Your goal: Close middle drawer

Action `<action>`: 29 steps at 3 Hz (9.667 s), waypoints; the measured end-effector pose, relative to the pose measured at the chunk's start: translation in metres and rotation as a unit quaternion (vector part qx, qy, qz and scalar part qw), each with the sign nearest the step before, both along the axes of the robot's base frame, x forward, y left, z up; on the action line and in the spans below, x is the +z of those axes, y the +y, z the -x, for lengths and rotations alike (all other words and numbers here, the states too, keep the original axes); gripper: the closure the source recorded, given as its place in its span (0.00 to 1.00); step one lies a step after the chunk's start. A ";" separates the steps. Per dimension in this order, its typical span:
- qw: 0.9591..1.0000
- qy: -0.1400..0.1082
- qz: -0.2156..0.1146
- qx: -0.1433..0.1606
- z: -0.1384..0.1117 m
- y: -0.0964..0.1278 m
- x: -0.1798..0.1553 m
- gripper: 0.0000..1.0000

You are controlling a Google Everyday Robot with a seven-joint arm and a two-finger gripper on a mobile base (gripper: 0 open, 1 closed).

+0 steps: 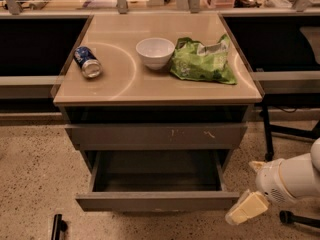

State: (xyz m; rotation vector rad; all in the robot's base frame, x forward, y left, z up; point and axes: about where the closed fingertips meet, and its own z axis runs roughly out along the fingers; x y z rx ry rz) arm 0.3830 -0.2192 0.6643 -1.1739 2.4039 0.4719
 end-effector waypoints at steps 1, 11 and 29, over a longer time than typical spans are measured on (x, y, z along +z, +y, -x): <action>1.000 0.006 -0.005 -0.001 0.000 0.000 -0.010 0.19; 0.981 -0.016 -0.148 -0.123 -0.048 0.051 -0.199 1.00; 0.973 0.030 -0.182 -0.141 -0.133 0.029 -0.304 0.35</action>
Offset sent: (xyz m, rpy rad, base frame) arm -0.0001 0.0004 -0.0099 0.0095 0.0126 -0.0028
